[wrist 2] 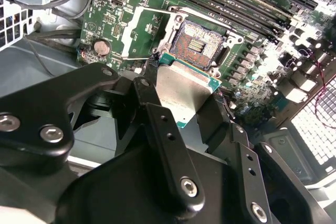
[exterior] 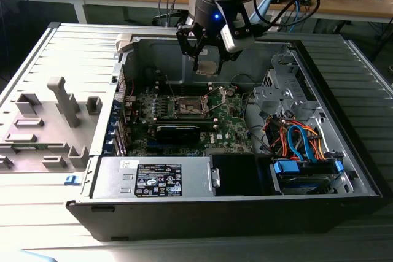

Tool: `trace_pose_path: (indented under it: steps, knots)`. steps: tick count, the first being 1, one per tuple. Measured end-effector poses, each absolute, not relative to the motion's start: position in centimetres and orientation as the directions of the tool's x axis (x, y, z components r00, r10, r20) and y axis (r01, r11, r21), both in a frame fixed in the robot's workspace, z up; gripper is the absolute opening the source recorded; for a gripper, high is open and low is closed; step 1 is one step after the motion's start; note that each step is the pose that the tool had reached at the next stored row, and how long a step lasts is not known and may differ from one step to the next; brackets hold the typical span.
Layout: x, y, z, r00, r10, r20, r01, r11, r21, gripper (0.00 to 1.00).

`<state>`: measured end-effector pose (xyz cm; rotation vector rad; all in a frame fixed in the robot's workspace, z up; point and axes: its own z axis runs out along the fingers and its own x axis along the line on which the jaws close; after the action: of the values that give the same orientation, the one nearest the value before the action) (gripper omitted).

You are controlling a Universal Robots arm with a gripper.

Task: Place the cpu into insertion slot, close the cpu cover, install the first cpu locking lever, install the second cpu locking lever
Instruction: 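Place the cpu into insertion slot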

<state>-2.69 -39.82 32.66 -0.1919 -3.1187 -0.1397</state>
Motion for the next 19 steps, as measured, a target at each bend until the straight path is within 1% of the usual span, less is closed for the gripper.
trace_pose_path:
  steps: [19]
  knots:
    - [-2.69,-39.82,32.63,-0.991,0.135,0.019,0.137,0.987,0.088,0.55]
